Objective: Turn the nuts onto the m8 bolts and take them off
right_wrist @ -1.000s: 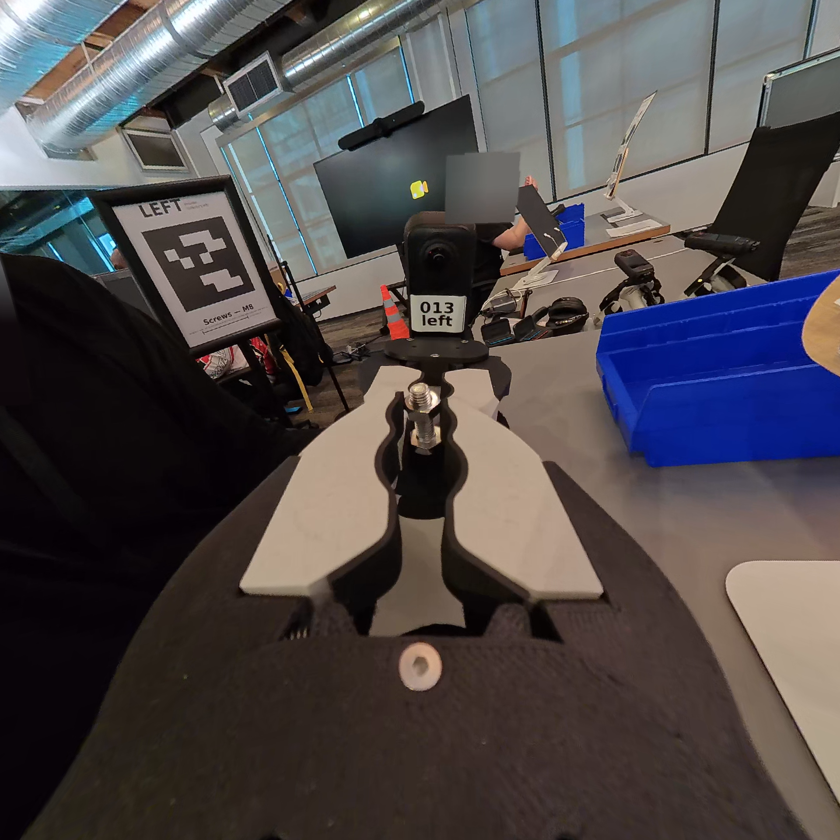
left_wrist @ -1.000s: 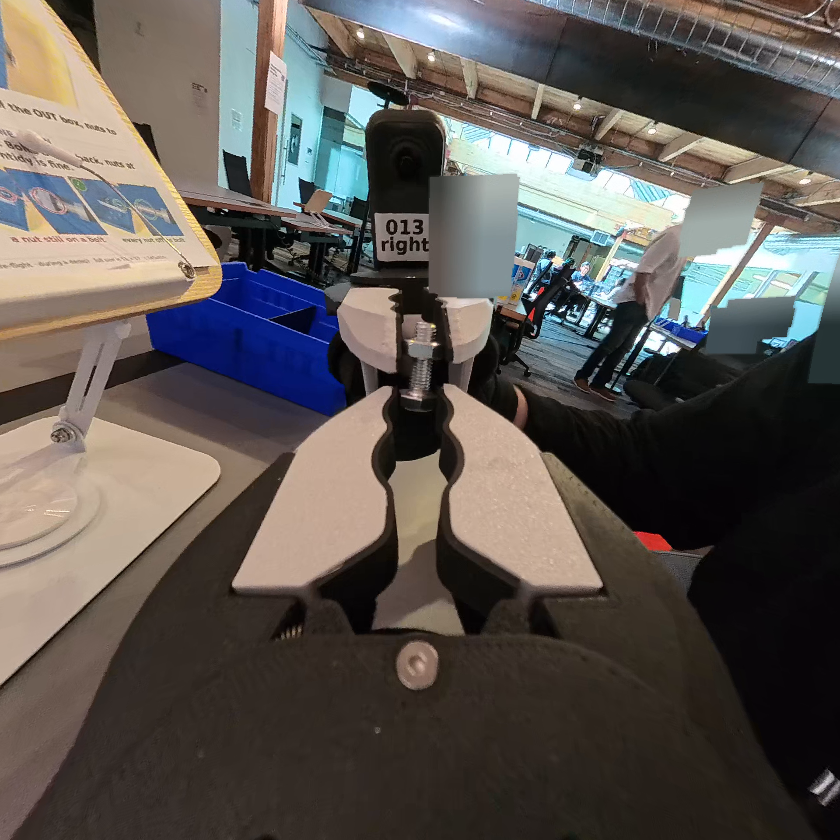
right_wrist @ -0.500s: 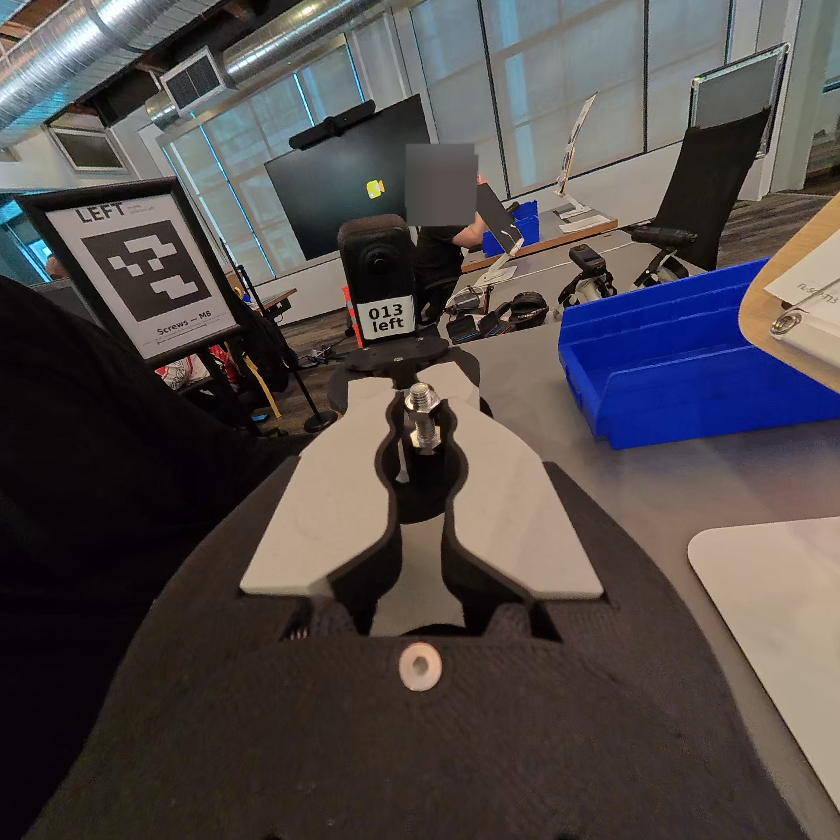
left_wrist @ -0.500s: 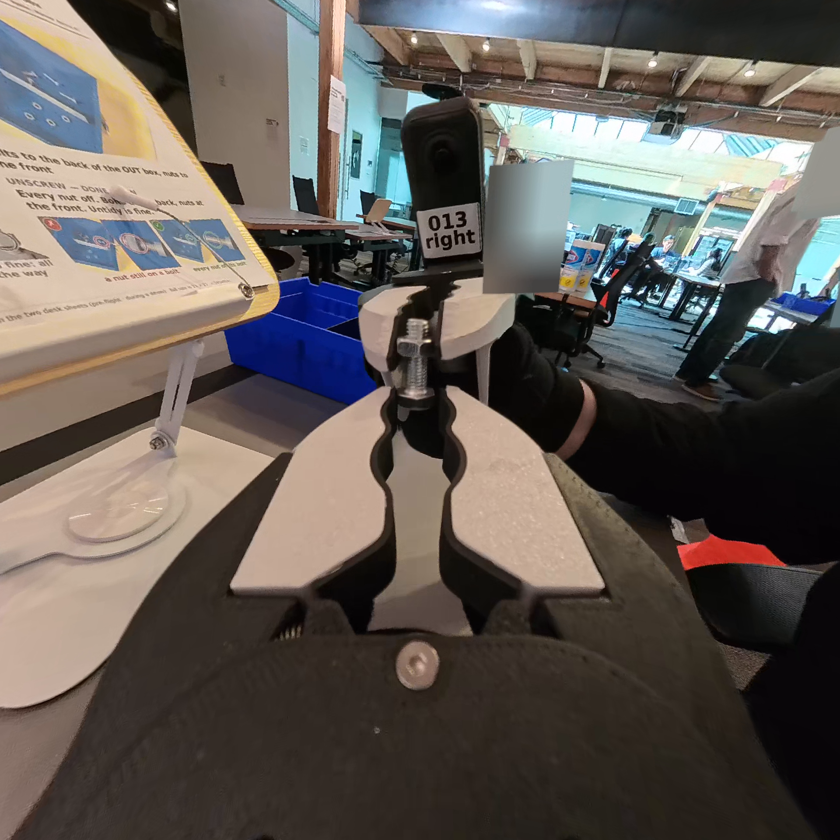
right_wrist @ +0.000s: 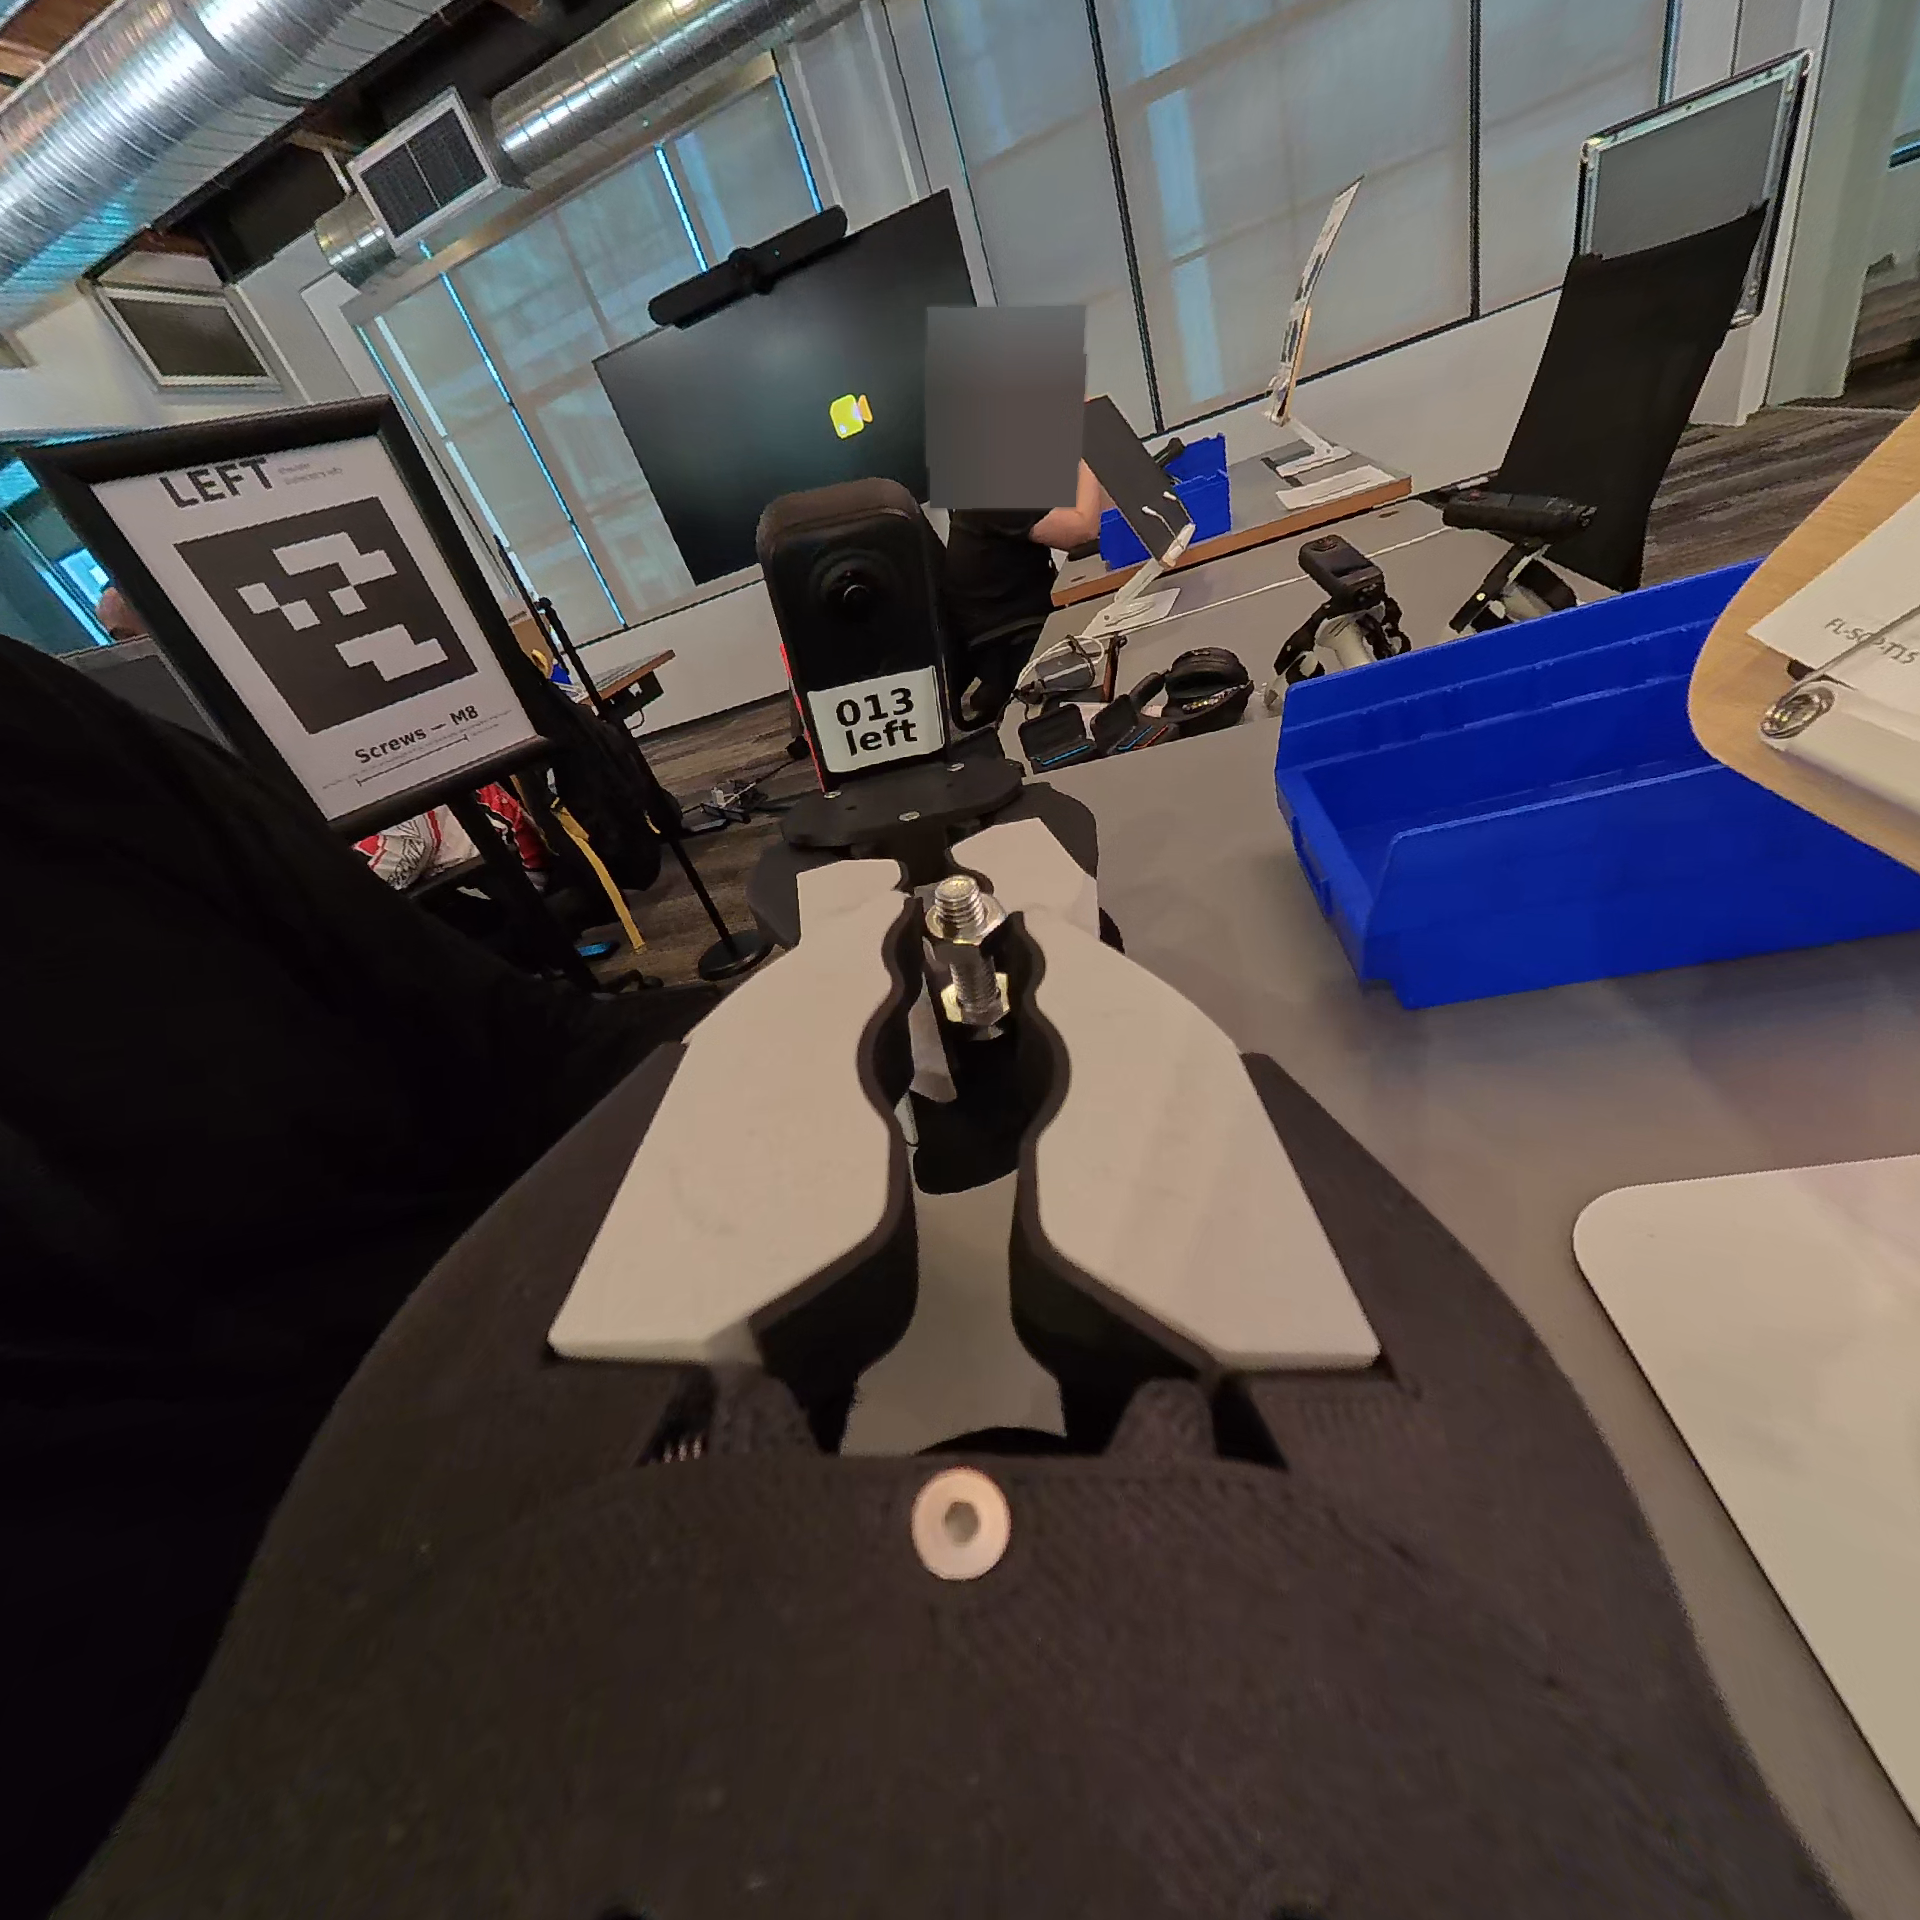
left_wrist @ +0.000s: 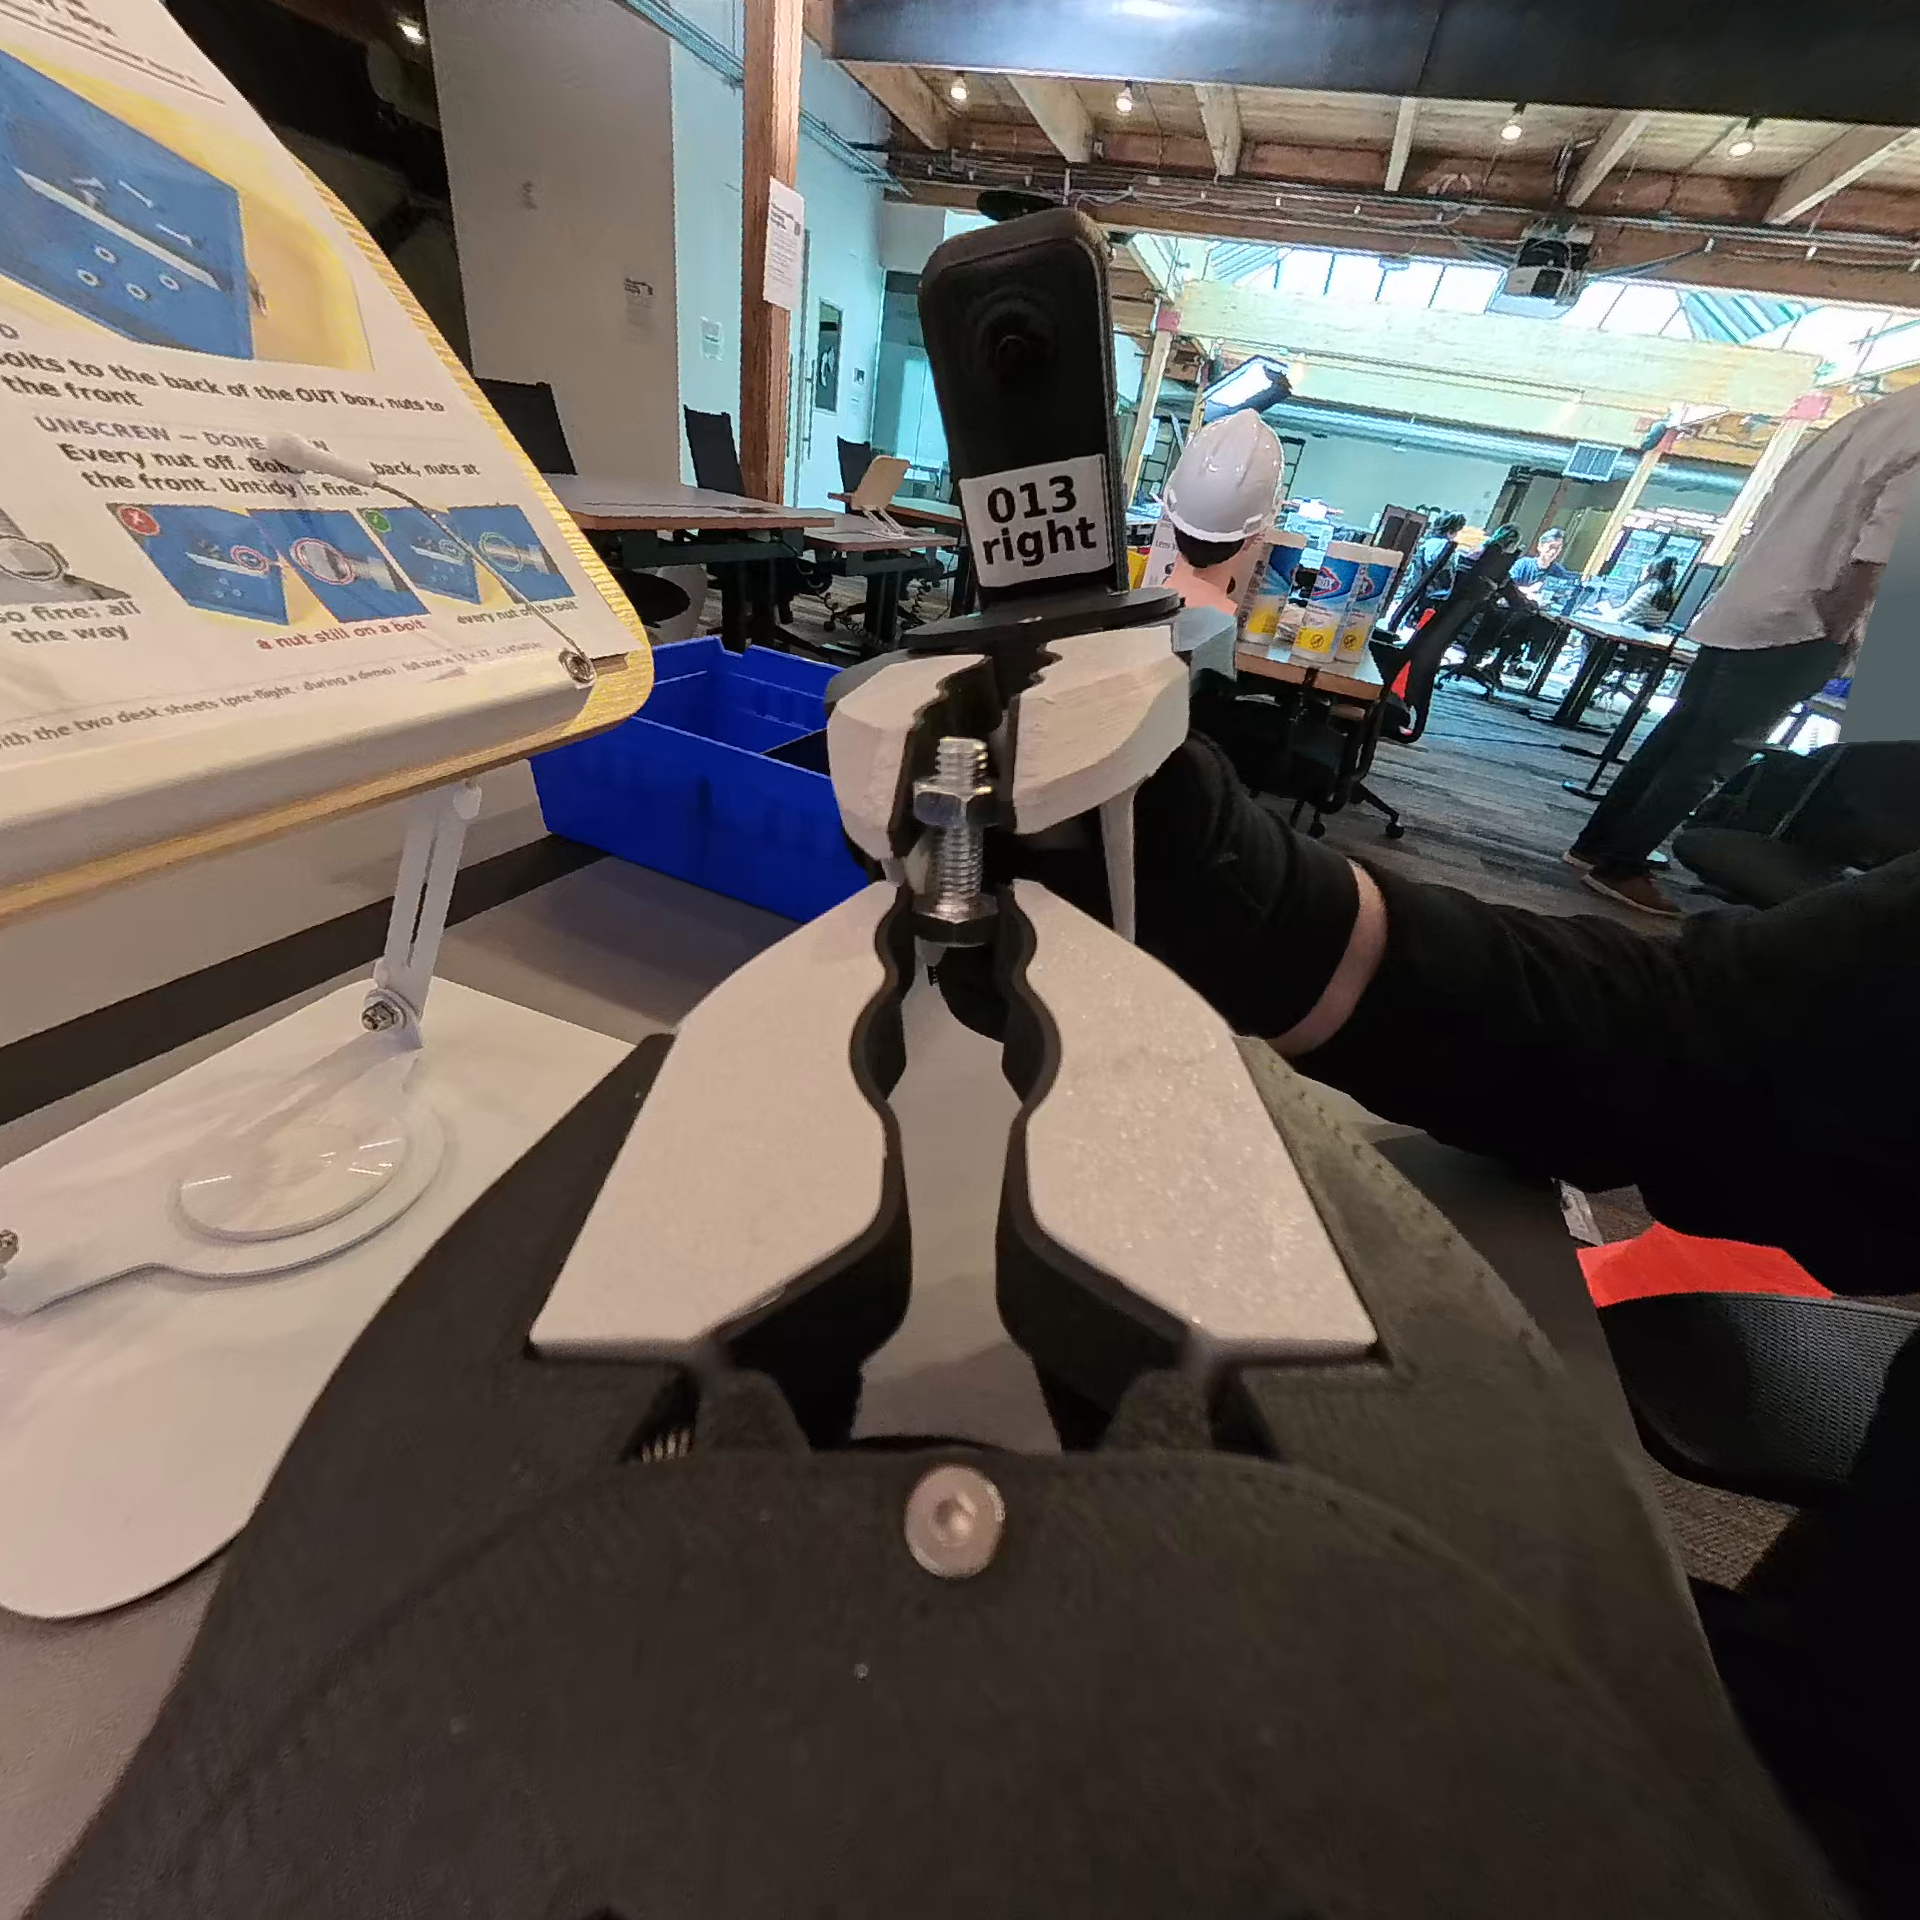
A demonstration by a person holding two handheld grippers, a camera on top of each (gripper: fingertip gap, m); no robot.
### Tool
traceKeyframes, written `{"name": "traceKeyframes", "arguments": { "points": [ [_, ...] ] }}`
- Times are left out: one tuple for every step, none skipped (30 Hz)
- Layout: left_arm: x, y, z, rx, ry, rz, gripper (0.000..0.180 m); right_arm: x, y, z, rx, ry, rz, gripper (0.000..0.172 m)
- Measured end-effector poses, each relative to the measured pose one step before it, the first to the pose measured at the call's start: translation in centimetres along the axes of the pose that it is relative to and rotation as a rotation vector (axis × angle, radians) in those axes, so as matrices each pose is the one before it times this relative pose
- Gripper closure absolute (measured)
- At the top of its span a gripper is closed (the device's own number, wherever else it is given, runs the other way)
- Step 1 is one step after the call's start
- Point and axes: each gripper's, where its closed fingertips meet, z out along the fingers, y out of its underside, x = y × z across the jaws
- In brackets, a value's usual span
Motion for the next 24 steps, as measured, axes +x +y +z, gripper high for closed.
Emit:
{"name": "traceKeyframes", "arguments": {
  "points": [
    [0.010, -0.020, 0.005, 0.0050, 0.0014, -0.0037, 0.166, 0.009, -0.028, 0.009, 0.0019, 0.0023, -0.0045, 0.157],
    [-0.013, -0.006, -0.001, 0.0050, -0.0011, -0.0004, 0.166, 0.015, -0.042, 0.010, 0.0004, 0.0046, -0.0053, 0.157],
    [-0.033, -0.012, -0.005, 0.0046, -0.0016, -0.0003, 0.166, 0.062, -0.054, 0.004, 0.0006, 0.0079, -0.0016, 0.152],
    [-0.057, -0.041, -0.031, 0.0070, -0.0021, -0.0018, 0.166, 0.241, -0.091, -0.045, 0.0031, 0.0210, -0.0017, 0.139],
    [-0.036, -0.022, -0.022, 0.0056, 0.0021, -0.0062, 0.166, 0.222, -0.012, -0.063, -0.0019, 0.0237, -0.0103, 0.130],
    [-0.040, 0.043, -0.003, 0.0015, 0.0024, -0.0046, 0.166, 0.229, 0.038, -0.055, -0.0030, 0.0277, -0.0171, 0.122],
    [-0.086, 0.070, 0.003, 0.0002, -0.0027, 0.0003, 0.166, 0.174, 0.077, -0.011, -0.0048, 0.0251, -0.0184, 0.115],
    [-0.064, 0.065, 0.016, 0.0009, -0.0025, 0.0005, 0.166, 0.162, 0.033, 0.028, 0.0004, 0.0248, -0.0158, 0.108],
    [0.013, 0.022, 0.017, 0.0030, 0.0031, -0.0038, 0.166, 0.098, 0.070, 0.056, -0.0024, 0.0179, -0.0111, 0.106],
    [0.061, 0.006, 0.043, 0.0037, 0.0064, -0.0034, 0.166, 0.146, 0.138, 0.075, -0.0066, 0.0181, -0.0094, 0.105],
    [0.068, 0.027, 0.053, 0.0017, 0.0032, 0.0008, 0.166, 0.095, 0.080, 0.061, -0.0022, 0.0135, -0.0105, 0.105],
    [0.079, 0.036, 0.065, -0.0009, 0.0034, 0.0022, 0.166, 0.079, 0.001, 0.045, 0.0034, 0.0086, -0.0052, 0.106],
    [0.125, 0.045, 0.069, -0.0014, 0.0064, 0.0022, 0.166, 0.128, -0.016, 0.031, 0.0039, 0.0079, 0.0008, 0.107],
    [0.066, -0.018, 0.041, 0.0021, -0.0005, 0.0046, 0.166, 0.091, -0.030, 0.044, 0.0053, 0.0044, 0.0029, 0.107],
    [0.037, -0.011, 0.032, 0.0020, -0.0017, 0.0035, 0.166, 0.063, -0.036, 0.065, 0.0057, 0.0022, 0.0038, 0.107],
    [0.111, -0.002, 0.035, 0.0010, 0.0072, -0.0029, 0.166, 0.071, 0.020, 0.079, 0.0020, 0.0050, 0.0008, 0.107],
    [0.046, -0.021, 0.020, 0.0043, 0.0040, -0.0030, 0.166, 0.025, 0.090, 0.097, -0.0035, 0.0036, -0.0016, 0.108],
    [-0.024, -0.027, -0.017, 0.0049, -0.0018, 0.0005, 0.166, -0.008, 0.078, 0.098, -0.0033, 0.0014, -0.0012, 0.108],
    [0.043, -0.020, -0.015, 0.0030, 0.0028, -0.0002, 0.166, 0.010, -0.023, 0.046, 0.0037, 0.0024, 0.0001, 0.109],
    [0.074, -0.054, -0.027, 0.0050, 0.0033, 0.0009, 0.166, -0.003, 0.011, 0.007, 0.0013, -0.0001, 0.0024, 0.110],
    [0.044, -0.062, -0.029, 0.0043, 0.0000, 0.0015, 0.166, 0.048, 0.026, -0.008, -0.0007, 0.0025, -0.0004, 0.110],
    [0.015, -0.014, -0.009, 0.0008, 0.0014, -0.0014, 0.166, 0.015, -0.046, -0.030, 0.0030, 0.0015, -0.0006, 0.110],
    [-0.008, -0.018, -0.006, 0.0029, 0.0021, -0.0024, 0.166, -0.012, -0.003, -0.022, 0.0000, 0.0007, -0.0013, 0.110],
    [0.003, -0.062, -0.035, 0.0068, 0.0019, -0.0022, 0.166, -0.029, -0.035, -0.019, 0.0014, -0.0009, 0.0004, 0.111]
  ]
}}
